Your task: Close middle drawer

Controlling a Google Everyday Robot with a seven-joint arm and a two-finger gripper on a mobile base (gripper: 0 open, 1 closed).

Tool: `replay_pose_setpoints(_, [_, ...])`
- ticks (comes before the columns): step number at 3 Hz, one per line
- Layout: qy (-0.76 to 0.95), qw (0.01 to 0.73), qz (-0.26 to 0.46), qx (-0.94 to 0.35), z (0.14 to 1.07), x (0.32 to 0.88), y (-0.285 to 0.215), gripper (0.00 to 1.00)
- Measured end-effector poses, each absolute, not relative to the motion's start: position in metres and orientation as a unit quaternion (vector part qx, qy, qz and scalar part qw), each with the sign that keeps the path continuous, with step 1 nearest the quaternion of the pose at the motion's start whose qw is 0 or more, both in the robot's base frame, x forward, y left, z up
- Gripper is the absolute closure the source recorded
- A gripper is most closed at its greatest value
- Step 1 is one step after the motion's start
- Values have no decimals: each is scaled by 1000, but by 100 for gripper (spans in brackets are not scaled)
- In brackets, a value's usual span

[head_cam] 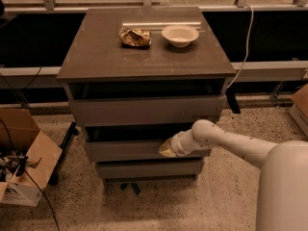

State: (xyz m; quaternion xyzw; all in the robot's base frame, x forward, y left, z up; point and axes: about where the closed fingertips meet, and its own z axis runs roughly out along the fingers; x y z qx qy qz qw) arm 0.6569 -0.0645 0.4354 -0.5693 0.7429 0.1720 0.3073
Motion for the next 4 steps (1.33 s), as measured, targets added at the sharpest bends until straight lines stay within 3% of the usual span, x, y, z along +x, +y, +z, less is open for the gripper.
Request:
replay_pose_setpoints(2, [742,306,175,-571,433,655,-61,8])
replay_pose_setpoints(3, [742,305,176,-571,432,655,-60,0])
replay_pose_setpoints(4, [742,305,176,-571,432,653,-60,0])
